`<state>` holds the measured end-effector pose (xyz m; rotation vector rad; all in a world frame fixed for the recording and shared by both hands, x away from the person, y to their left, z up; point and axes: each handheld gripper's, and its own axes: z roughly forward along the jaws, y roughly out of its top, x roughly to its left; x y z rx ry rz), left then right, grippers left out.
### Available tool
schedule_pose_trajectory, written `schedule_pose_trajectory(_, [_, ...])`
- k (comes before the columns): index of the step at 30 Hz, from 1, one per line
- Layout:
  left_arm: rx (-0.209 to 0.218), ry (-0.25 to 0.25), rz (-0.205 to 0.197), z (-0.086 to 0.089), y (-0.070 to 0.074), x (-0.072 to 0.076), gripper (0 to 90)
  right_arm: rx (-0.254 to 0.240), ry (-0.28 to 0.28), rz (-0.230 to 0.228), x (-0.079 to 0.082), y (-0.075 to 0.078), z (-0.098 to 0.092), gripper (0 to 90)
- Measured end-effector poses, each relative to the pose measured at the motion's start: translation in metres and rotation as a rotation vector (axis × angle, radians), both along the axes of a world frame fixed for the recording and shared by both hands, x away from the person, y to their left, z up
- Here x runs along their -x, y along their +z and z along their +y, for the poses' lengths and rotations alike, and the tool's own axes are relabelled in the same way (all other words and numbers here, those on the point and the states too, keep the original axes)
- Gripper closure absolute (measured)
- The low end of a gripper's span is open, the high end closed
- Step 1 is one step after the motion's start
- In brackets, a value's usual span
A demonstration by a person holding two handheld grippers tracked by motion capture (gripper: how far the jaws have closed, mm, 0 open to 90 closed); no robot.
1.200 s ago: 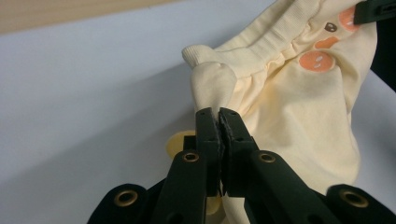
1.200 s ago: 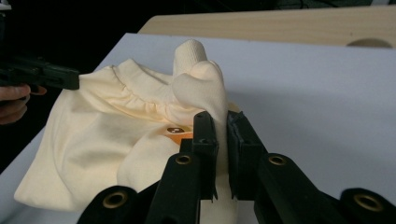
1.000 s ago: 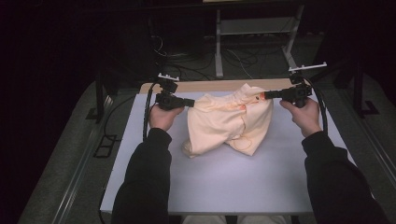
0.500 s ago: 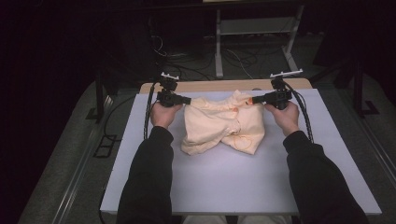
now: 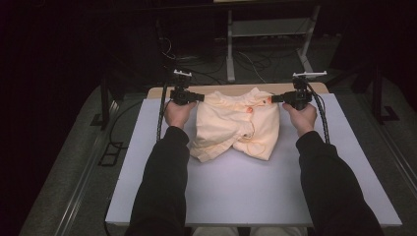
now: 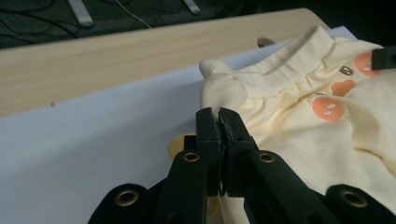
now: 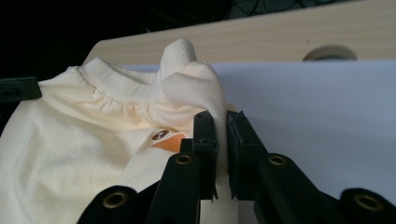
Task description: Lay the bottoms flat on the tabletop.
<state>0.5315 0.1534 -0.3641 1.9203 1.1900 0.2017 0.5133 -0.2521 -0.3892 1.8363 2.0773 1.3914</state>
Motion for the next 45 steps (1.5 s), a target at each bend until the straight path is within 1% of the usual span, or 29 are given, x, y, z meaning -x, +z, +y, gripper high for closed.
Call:
schedule_pose_trajectory(2, [-0.015, 0.022, -0.017, -0.003, 0.003, -0.002, 86.5, 0.018, -0.005, -0.021, -0.002, 0.005, 0.002, 81.8])
schedule_pose_trajectory(3, [-0.032, 0.036, -0.020, -0.006, 0.002, -0.004, 86.5, 0.040, -0.008, -0.035, -0.003, 0.007, 0.004, 81.7])
schedule_pose_trajectory(4, [-0.053, 0.044, -0.022, -0.007, 0.001, -0.005, 86.6, 0.074, -0.012, -0.053, -0.004, 0.009, 0.006, 81.7])
schedule_pose_trajectory(5, [-0.062, 0.048, -0.018, -0.009, -0.001, -0.006, 86.6, 0.097, -0.011, -0.060, -0.005, 0.009, 0.008, 81.8])
schedule_pose_trajectory(7, [-0.078, 0.049, 0.020, -0.011, -0.010, -0.008, 86.4, 0.118, -0.002, -0.047, -0.008, 0.006, 0.010, 81.7])
schedule_pose_trajectory(8, [-0.100, 0.045, 0.034, -0.013, -0.014, -0.008, 86.2, 0.122, -0.002, -0.038, -0.009, 0.004, 0.010, 81.8])
schedule_pose_trajectory(9, [-0.110, 0.037, 0.041, -0.015, -0.021, -0.008, 86.0, 0.126, -0.002, -0.024, -0.009, 0.001, 0.011, 81.4])
schedule_pose_trajectory(10, [-0.111, 0.034, 0.048, -0.016, -0.025, -0.007, 85.7, 0.140, -0.002, -0.009, -0.009, -0.004, 0.012, 81.2])
schedule_pose_trajectory(11, [-0.110, 0.031, 0.045, -0.016, -0.028, -0.006, 85.5, 0.150, 0.003, -0.008, -0.009, -0.007, 0.013, 81.0])
schedule_pose_trajectory(14, [-0.100, 0.031, 0.041, -0.016, -0.034, -0.003, 85.4, 0.183, 0.014, -0.020, -0.006, -0.015, 0.014, 80.9])
schedule_pose_trajectory(15, [-0.093, 0.027, 0.046, -0.014, -0.035, -0.003, 85.2, 0.181, 0.009, -0.019, -0.005, -0.018, 0.013, 80.6])
schedule_pose_trajectory(16, [-0.090, 0.026, 0.047, -0.014, -0.035, -0.002, 84.9, 0.168, 0.003, -0.015, -0.005, -0.021, 0.012, 80.4])
schedule_pose_trajectory(18, [-0.084, 0.028, 0.038, -0.013, -0.035, 0.000, 83.0, 0.148, -0.001, -0.004, -0.004, -0.026, 0.010, 78.9])
schedule_pose_trajectory(20, [-0.063, 0.027, 0.034, -0.012, -0.034, 0.002, 78.8, 0.150, -0.003, -0.012, -0.002, -0.029, 0.009, 74.7])
schedule_pose_trajectory(21, [-0.045, 0.022, 0.033, -0.011, -0.034, 0.003, 75.7, 0.152, -0.008, -0.010, -0.001, -0.030, 0.010, 71.3])
schedule_pose_trajectory(22, [-0.023, 0.016, 0.047, -0.011, -0.034, 0.003, 71.4, 0.162, -0.009, -0.017, 0.000, -0.031, 0.009, 67.6])
schedule_pose_trajectory(23, [-0.015, 0.011, 0.060, -0.011, -0.034, 0.003, 68.2, 0.169, -0.013, -0.023, 0.001, -0.031, 0.010, 63.8])
schedule_pose_trajectory(24, [-0.010, 0.007, 0.056, -0.011, -0.034, 0.005, 65.1, 0.175, -0.014, -0.027, 0.003, -0.032, 0.010, 61.4])
schedule_pose_trajectory(26, [0.013, 0.003, 0.040, -0.012, -0.032, 0.009, 58.7, 0.190, -0.013, -0.055, 0.008, -0.031, 0.011, 57.0])
schedule_pose_trajectory(27, [0.018, 0.003, 0.035, -0.012, -0.031, 0.011, 53.4, 0.194, -0.012, -0.072, 0.010, -0.030, 0.011, 55.3])
schedule_pose_trajectory(29, [0.009, 0.006, 0.007, -0.012, -0.027, 0.015, 40.4, 0.200, -0.001, -0.092, 0.016, -0.029, 0.012, 49.7])
schedule_pose_trajectory(30, [0.004, 0.016, -0.031, -0.011, -0.024, 0.020, 36.5, 0.203, -0.001, -0.098, 0.018, -0.029, 0.012, 46.6])
schedule_pose_trajectory(32, [0.004, 0.016, -0.065, -0.010, -0.019, 0.025, 26.8, 0.178, 0.012, -0.123, 0.026, -0.028, 0.011, 40.6])
schedule_pose_trajectory(33, [0.019, 0.006, -0.069, -0.008, -0.016, 0.027, 23.3, 0.167, 0.019, -0.126, 0.029, -0.027, 0.011, 37.1])
schedule_pose_trajectory(34, [0.044, -0.018, -0.063, -0.007, -0.014, 0.029, 21.4, 0.162, 0.028, -0.123, 0.031, -0.027, 0.012, 34.3])
schedule_pose_trajectory(37, [0.077, -0.051, -0.071, -0.005, -0.009, 0.036, 12.9, 0.153, 0.051, -0.087, 0.037, -0.025, 0.015, 30.1])
schedule_pose_trajectory(40, [0.109, -0.076, -0.087, -0.006, -0.005, 0.044, 7.0, 0.136, 0.067, -0.076, 0.043, -0.022, 0.018, 26.5])
schedule_pose_trajectory(43, [0.109, -0.101, -0.084, -0.007, -0.004, 0.050, 0.0, 0.123, 0.094, -0.083, 0.048, -0.019, 0.020, 19.3])
schedule_pose_trajectory(45, [0.091, -0.124, -0.079, -0.009, -0.003, 0.054, 0.0, 0.111, 0.113, -0.079, 0.051, -0.018, 0.021, 14.5])
